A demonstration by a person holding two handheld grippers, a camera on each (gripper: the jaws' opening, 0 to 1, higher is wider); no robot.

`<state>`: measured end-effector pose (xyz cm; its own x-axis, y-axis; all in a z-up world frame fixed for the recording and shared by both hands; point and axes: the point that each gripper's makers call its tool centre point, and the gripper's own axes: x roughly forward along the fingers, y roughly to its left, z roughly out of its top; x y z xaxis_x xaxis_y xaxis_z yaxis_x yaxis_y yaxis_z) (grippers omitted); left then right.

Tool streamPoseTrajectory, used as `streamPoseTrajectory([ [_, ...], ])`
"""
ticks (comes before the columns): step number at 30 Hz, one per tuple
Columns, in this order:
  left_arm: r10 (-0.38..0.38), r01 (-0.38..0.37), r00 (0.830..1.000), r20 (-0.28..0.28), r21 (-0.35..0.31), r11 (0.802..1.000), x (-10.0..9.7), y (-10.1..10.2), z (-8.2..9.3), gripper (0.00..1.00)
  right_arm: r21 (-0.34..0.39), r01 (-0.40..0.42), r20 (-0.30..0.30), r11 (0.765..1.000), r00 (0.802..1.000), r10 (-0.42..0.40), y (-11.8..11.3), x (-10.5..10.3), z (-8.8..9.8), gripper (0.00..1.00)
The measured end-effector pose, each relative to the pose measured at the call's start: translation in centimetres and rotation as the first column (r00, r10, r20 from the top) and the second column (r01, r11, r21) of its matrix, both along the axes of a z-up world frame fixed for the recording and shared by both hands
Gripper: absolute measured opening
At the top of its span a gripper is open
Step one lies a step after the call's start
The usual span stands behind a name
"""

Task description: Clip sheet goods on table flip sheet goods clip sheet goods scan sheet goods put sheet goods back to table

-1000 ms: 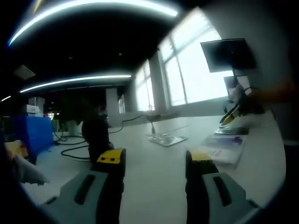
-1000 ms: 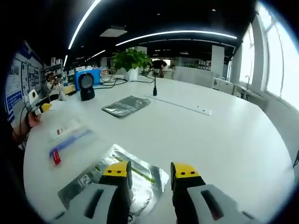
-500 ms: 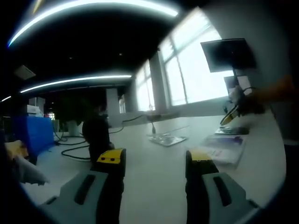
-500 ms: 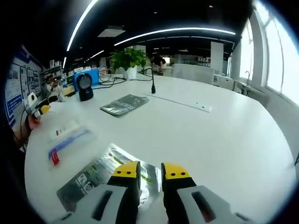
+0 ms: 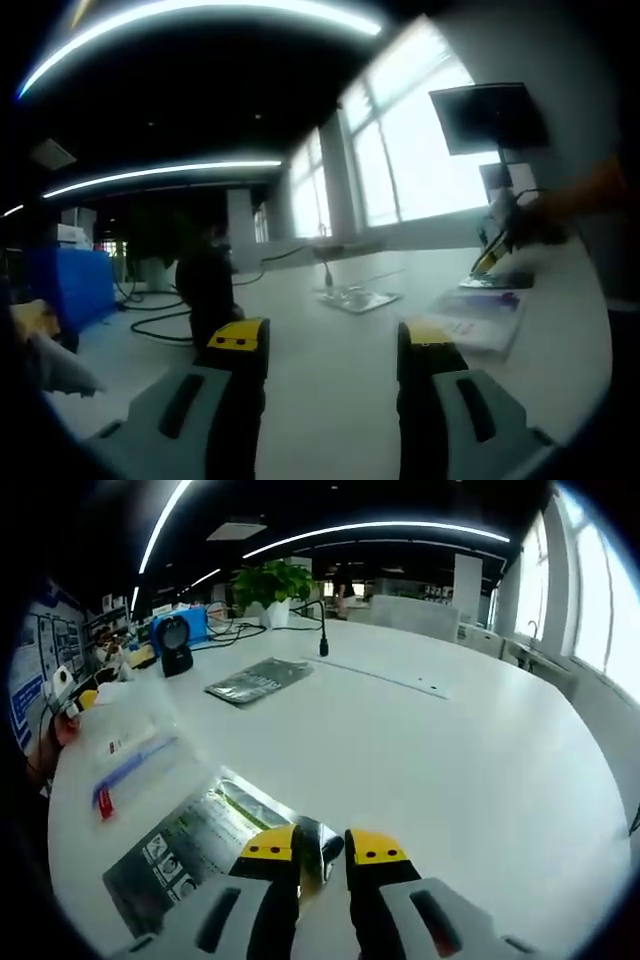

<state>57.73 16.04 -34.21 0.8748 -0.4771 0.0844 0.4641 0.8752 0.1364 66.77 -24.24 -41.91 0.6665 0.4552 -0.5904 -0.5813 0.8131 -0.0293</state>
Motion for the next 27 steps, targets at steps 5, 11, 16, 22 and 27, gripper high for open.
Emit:
streamPoseTrajectory([
  [5,-0.002,0.002,1.000,0.000,0.003,1.000,0.1,0.0,0.0,0.43,-0.002,-0.001,-0.018,1.000,1.000,0.001,0.2,-0.2,0.0,0.14],
  [11,-0.005,0.005,1.000,0.001,0.001,1.000,0.1,0.0,0.0,0.43,-0.022,-0.007,-0.035,1.000,0.999,0.006,0.1,-0.1,-0.1,0.11],
  [16,-0.006,0.006,1.000,0.001,0.000,1.000,0.1,0.0,0.0,0.43,-0.020,0.001,-0.034,1.000,0.999,-0.002,-0.3,0.2,0.0,0.08],
  [22,-0.006,0.006,1.000,0.001,0.001,1.000,0.1,0.0,-0.1,0.43,-0.020,0.014,-0.032,1.000,0.999,-0.014,-0.9,0.7,-0.1,0.00],
  [27,-0.006,0.006,1.000,0.001,0.002,1.000,0.1,0.0,-0.1,0.43,0.017,0.011,-0.042,1.000,0.999,-0.011,-1.0,0.7,0.0,0.00],
])
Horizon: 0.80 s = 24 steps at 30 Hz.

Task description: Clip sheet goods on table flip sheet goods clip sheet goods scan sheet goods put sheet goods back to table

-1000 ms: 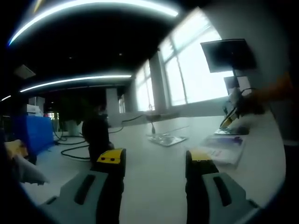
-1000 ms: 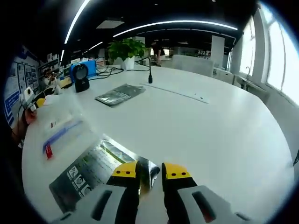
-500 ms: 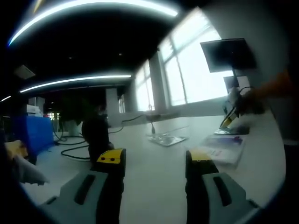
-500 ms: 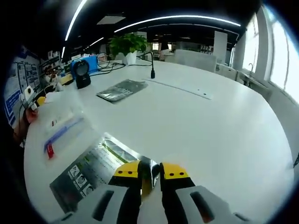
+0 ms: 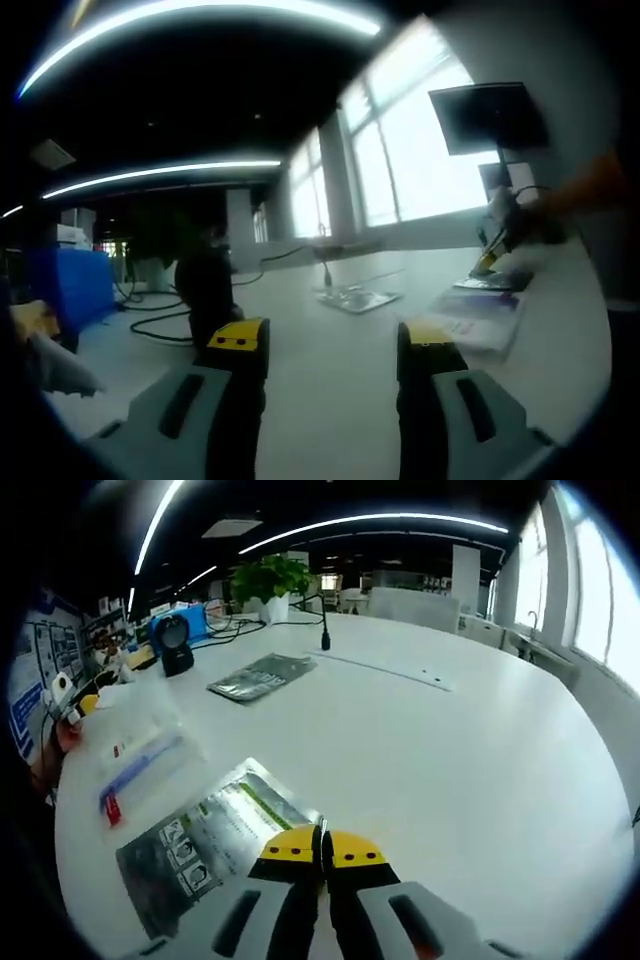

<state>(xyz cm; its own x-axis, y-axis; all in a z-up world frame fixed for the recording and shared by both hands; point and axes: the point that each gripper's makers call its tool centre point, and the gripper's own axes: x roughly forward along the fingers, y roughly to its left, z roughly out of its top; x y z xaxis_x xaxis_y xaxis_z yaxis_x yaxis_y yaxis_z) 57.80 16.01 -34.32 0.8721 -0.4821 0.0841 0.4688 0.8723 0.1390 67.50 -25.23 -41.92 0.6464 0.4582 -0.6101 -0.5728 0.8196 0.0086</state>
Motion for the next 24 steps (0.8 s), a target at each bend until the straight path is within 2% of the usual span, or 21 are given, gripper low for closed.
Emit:
streamPoseTrajectory([
  [9,-0.002,0.002,1.000,-0.002,0.002,1.000,0.0,-0.1,0.0,0.43,-0.034,0.010,0.038,0.999,0.999,-0.009,0.5,-0.5,0.0,0.00],
  [10,-0.001,0.001,1.000,-0.002,0.001,1.000,-0.1,-0.1,0.0,0.43,-0.055,0.032,0.053,0.998,0.998,-0.029,0.0,-0.3,0.1,0.00],
  [11,-0.001,0.001,1.000,-0.002,0.001,1.000,-0.1,-0.1,0.0,0.43,-0.064,0.014,0.070,0.998,0.998,-0.009,0.1,-0.3,0.2,0.00],
  [15,-0.002,0.002,1.000,-0.002,0.004,1.000,-0.3,-0.3,0.1,0.43,-0.019,0.023,0.083,1.000,0.996,-0.021,0.4,-0.6,1.1,0.00],
  [20,0.000,0.000,1.000,-0.003,0.007,1.000,-0.3,-0.3,0.1,0.43,0.049,0.033,0.117,0.998,0.992,-0.039,0.3,-0.1,3.3,0.00],
  [24,0.002,-0.002,1.000,-0.003,0.007,1.000,-0.4,-0.3,0.1,0.43,0.114,0.044,0.122,0.992,0.991,-0.058,0.1,0.4,5.3,0.00],
])
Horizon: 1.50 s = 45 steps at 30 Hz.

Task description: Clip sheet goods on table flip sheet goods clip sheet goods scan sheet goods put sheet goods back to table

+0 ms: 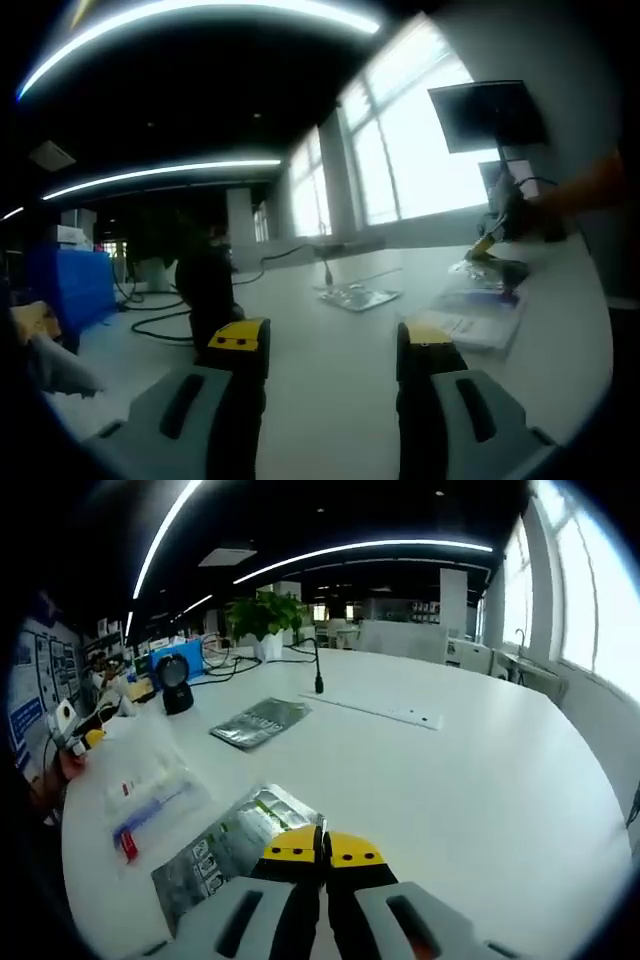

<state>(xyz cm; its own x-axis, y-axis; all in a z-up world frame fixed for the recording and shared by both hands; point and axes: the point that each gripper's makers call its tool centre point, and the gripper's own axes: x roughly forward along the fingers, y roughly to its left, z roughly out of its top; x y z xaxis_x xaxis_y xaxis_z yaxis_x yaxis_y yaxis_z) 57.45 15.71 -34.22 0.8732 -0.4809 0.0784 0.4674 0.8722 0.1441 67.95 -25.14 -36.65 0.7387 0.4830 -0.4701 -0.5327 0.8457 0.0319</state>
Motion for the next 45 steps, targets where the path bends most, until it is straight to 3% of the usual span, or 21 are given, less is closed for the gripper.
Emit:
streamPoseTrajectory([
  [12,-0.003,0.003,1.000,0.003,0.000,1.000,-0.1,-0.1,0.1,0.43,0.039,-0.032,0.066,0.999,0.997,0.029,3.0,-1.5,4.1,0.00],
  [26,0.000,0.000,1.000,0.002,0.003,1.000,0.0,-0.1,0.1,0.43,0.135,-0.061,0.119,0.989,0.992,0.045,4.2,-3.7,7.7,0.00],
  [34,0.000,0.000,1.000,0.003,0.004,1.000,0.1,0.0,0.0,0.43,0.240,-0.077,0.158,0.968,0.987,0.040,4.9,-4.9,10.6,0.00],
  [41,-0.002,0.002,1.000,0.002,0.003,1.000,0.3,0.1,-0.1,0.43,0.287,-0.094,0.216,0.953,0.976,0.031,6.2,-5.5,12.9,0.00],
  [45,0.002,-0.002,1.000,0.005,0.000,1.000,0.3,0.2,0.0,0.43,0.371,-0.059,0.252,0.927,0.967,-0.039,6.2,-4.6,15.0,0.00],
])
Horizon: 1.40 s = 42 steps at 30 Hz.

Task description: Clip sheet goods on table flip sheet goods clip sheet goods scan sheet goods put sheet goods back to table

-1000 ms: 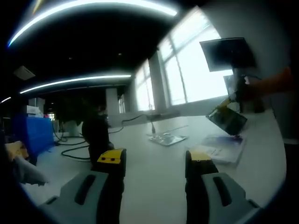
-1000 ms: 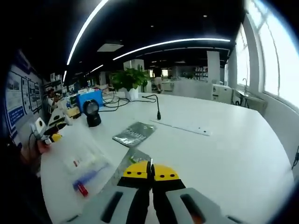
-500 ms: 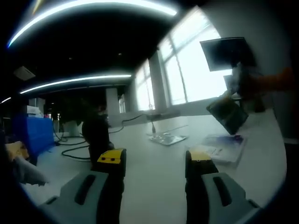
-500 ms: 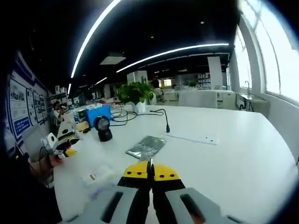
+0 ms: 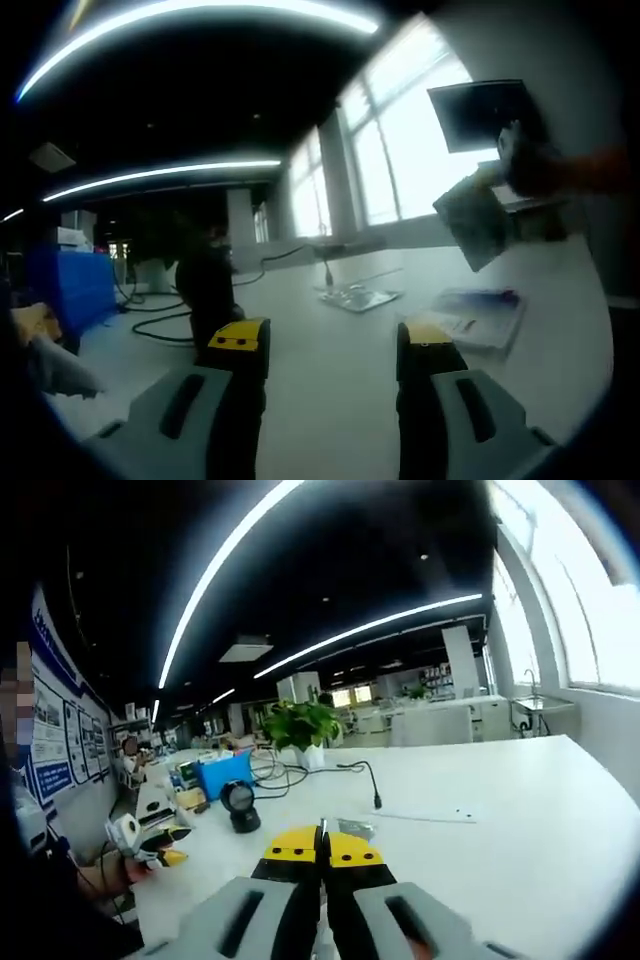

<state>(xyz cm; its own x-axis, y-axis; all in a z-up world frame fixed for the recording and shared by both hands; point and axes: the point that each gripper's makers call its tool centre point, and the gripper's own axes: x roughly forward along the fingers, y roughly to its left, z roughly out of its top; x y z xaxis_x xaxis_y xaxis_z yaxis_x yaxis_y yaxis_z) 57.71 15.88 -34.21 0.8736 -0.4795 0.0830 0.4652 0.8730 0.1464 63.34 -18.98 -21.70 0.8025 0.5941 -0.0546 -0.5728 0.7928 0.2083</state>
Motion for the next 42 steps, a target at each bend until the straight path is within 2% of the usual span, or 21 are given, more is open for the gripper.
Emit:
streamPoseTrajectory([
  [3,-0.001,0.001,1.000,0.000,-0.001,1.000,0.0,0.0,0.0,0.43,0.051,0.026,0.023,0.998,0.999,-0.027,0.3,0.4,1.2,0.00],
  [7,-0.006,0.006,1.000,-0.001,0.006,1.000,-0.1,-0.1,-0.1,0.43,0.076,0.063,0.053,0.995,0.996,-0.067,1.5,0.8,2.3,0.00],
  [15,-0.009,0.009,1.000,-0.003,0.006,1.000,-0.2,-0.2,-0.1,0.43,0.153,0.165,0.053,0.974,0.983,-0.174,3.6,3.2,3.7,0.00],
  [21,-0.009,0.009,1.000,-0.012,0.004,1.000,-0.1,-0.1,-0.2,0.43,0.158,0.183,0.085,0.970,0.976,-0.198,6.1,4.9,4.5,0.00],
  [26,-0.009,0.009,1.000,-0.013,0.000,1.000,-0.1,-0.1,-0.2,0.43,0.151,0.194,0.095,0.969,0.973,-0.210,7.5,6.0,4.3,0.00],
  [29,-0.002,0.002,1.000,-0.015,-0.008,1.000,-0.1,0.1,-0.2,0.43,0.161,0.177,0.074,0.971,0.979,-0.191,8.7,6.6,4.0,0.00],
  [30,0.000,-0.001,1.000,-0.017,-0.012,1.000,-0.1,0.1,-0.2,0.43,0.144,0.187,0.087,0.972,0.976,-0.201,8.9,6.8,4.0,0.00],
  [33,0.001,-0.001,1.000,-0.021,-0.005,1.000,-0.1,0.0,-0.4,0.43,0.126,0.187,0.116,0.974,0.973,-0.202,9.9,7.2,4.3,0.00],
  [42,0.005,-0.005,1.000,-0.017,-0.010,1.000,-0.1,0.2,-0.2,0.43,0.146,0.197,0.139,0.969,0.966,-0.217,12.2,7.6,5.2,0.00],
])
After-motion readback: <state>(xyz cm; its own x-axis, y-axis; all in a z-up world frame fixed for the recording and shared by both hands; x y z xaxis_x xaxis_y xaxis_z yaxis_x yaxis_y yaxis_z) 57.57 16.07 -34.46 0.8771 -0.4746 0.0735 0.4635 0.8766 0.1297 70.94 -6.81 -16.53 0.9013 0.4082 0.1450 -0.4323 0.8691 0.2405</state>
